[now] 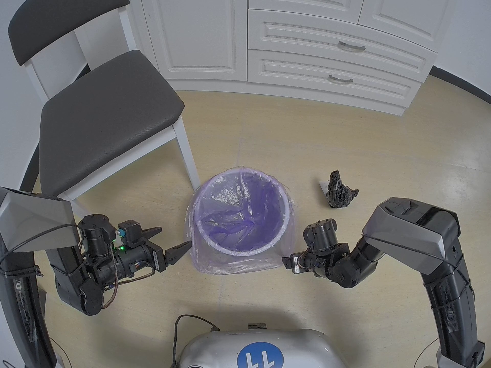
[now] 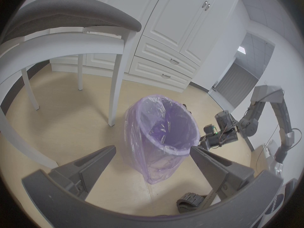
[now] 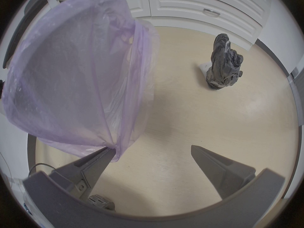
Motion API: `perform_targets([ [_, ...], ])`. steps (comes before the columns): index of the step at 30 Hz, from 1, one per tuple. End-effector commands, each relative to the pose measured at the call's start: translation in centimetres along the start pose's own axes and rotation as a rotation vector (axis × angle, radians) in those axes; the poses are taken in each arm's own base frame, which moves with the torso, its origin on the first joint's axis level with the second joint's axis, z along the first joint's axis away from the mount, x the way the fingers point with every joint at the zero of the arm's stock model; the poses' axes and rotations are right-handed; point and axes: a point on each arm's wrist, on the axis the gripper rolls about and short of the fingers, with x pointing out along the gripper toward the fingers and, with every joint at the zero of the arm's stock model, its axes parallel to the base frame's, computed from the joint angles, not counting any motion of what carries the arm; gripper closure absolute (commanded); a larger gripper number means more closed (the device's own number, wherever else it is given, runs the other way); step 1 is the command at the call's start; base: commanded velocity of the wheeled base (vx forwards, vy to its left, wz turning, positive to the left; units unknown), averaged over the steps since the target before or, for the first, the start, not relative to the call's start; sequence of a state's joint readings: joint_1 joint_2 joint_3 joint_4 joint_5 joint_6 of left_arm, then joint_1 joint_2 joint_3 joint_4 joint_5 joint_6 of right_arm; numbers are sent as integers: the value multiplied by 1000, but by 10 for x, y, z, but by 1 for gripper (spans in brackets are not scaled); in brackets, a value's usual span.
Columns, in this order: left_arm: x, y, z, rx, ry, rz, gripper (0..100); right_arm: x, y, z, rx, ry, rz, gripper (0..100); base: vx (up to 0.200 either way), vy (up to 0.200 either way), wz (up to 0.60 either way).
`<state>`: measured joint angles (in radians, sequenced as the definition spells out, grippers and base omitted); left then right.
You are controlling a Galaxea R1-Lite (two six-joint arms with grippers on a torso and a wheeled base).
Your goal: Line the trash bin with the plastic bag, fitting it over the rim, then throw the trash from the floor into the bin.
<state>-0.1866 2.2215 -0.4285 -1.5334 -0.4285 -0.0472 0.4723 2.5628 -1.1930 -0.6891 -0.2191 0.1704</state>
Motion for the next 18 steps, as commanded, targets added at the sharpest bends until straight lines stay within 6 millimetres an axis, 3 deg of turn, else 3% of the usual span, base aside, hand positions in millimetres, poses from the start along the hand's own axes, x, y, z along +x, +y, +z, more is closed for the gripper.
perform_targets([
  [1,8,6,-20,10,56,14,0,-23,-3,14,-8,-22,4,0,0,0,0],
  [4,16,11,-35,23,92,66,0,-49,-7,21,-69,-28,16,0,0,0,0],
  [8,20,14,-49,43,133,88,0,-69,-9,26,-116,-44,24,0,0,0,0],
  [16,33,19,-70,63,171,117,0,-75,-9,32,-119,-61,25,0,0,0,0],
  [18,46,25,-77,78,168,197,0,-75,-10,33,-116,-64,20,0,0,0,0],
])
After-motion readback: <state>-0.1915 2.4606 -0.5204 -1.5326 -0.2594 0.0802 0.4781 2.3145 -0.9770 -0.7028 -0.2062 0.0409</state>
